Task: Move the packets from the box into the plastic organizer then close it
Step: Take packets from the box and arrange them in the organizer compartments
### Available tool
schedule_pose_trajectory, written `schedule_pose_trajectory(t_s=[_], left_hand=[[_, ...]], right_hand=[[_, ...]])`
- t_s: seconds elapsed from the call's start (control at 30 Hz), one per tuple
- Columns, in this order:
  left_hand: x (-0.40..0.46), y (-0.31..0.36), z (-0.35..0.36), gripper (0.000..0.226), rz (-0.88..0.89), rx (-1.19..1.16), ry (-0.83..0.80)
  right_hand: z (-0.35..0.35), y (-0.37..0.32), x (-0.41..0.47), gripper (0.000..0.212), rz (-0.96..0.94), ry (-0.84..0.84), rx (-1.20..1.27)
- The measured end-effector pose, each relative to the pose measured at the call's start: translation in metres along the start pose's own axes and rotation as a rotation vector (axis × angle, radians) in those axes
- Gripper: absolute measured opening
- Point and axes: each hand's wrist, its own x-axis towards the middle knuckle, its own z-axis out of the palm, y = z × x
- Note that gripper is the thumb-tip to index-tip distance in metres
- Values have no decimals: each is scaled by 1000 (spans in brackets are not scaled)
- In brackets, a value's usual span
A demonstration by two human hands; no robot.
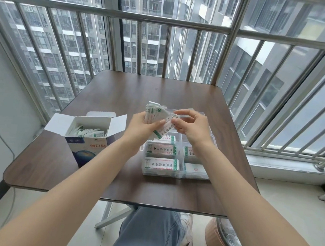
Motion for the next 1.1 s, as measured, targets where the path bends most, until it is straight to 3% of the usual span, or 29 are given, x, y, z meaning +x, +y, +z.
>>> schedule_pose_trajectory(t_s=[0.1,0.27,0.4,0.57,0.73,0.83,0.93,1.0,1.1], left_hand=[[0,0,-1,11,112,132,113],[4,-9,-4,11,220,387,207],[3,-16,0,12,210,506,260],[8,-21,-2,14,162,643,218],[8,-24,-2,15,171,611,227],[7,-18,-2,10,179,412,214],[0,-11,-2,14,120,57,136],[-5,-9,-1,15,73,-93,50],[-11,-5,2,15,48,-140,-60]], right_hand=[[-1,4,5,22,33,68,3],[11,17,10,12,69,20,-182],[19,21,11,9,45,77,-323],[25,18,9,8,-61,-20,-704],[23,18,7,5,-76,-59,-949],[24,20,8,8,-92,-60,-989],[21,20,10,12,-173,-54,-901],[17,11,7,15,-160,-51,-597],[9,-6,-4,12,-31,-122,-203]])
